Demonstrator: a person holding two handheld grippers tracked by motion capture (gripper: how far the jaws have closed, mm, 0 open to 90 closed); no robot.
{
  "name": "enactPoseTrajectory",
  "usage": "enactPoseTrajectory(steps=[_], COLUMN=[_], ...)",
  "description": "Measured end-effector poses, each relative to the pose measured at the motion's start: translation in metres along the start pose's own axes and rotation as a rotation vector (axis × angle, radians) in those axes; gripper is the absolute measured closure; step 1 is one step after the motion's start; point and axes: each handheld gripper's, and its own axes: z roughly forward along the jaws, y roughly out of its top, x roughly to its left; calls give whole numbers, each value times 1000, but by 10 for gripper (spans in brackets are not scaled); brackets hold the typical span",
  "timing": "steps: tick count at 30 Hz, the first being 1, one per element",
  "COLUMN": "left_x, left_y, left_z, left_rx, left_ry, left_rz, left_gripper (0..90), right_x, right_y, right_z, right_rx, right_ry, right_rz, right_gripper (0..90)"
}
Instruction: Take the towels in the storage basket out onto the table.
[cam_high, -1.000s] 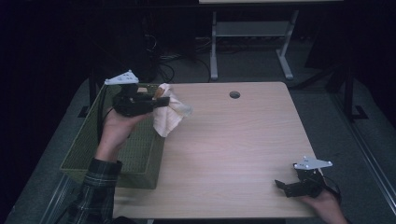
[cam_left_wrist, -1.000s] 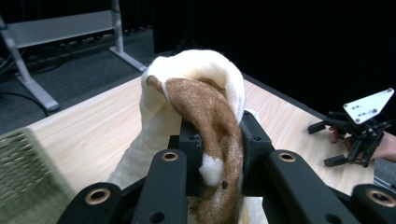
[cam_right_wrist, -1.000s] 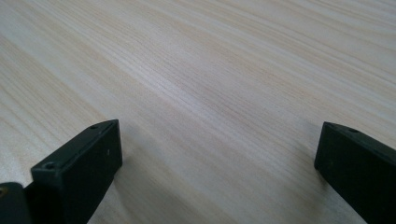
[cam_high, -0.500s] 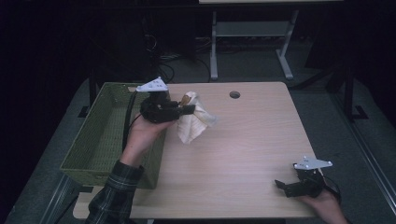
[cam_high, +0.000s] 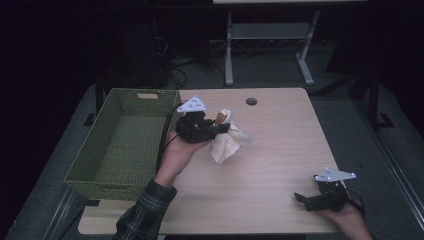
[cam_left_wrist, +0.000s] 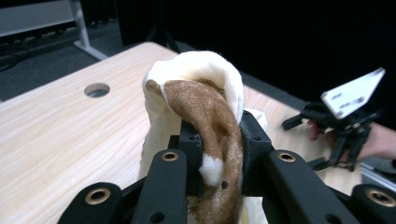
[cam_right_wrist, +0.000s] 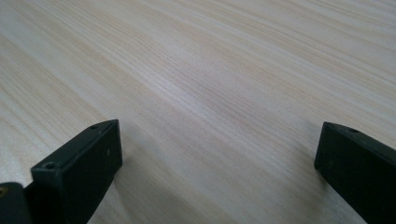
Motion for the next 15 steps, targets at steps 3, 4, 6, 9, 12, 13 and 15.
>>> enactPoseTrajectory(steps=[3,4,6,9,12,13,15], left_x=[-1,-2,-4,-7,-6,-5,-5], left_y=[-9,-12,-17,-25,-33,-36,-41], left_z=[10,13,20,28,38,41,49], left_rx=[17,28,50,62,80,86,106], left_ry=[0,1,8,20,20,19,10], left_rz=[-8,-6,3,15,5,3,0], left_gripper=[746,746,745,745,744,744,742], right_x=[0,0,0,0,0,0,0], right_y=[0,0,0,0,0,0,0], right_z=[0,0,0,0,0,0,0], right_rx=[0,0,0,0,0,0,0], right_ry=[0,0,0,0,0,0,0], right_rz=[0,0,0,0,0,0,0], right_gripper=[4,5,5,5,4,4,4])
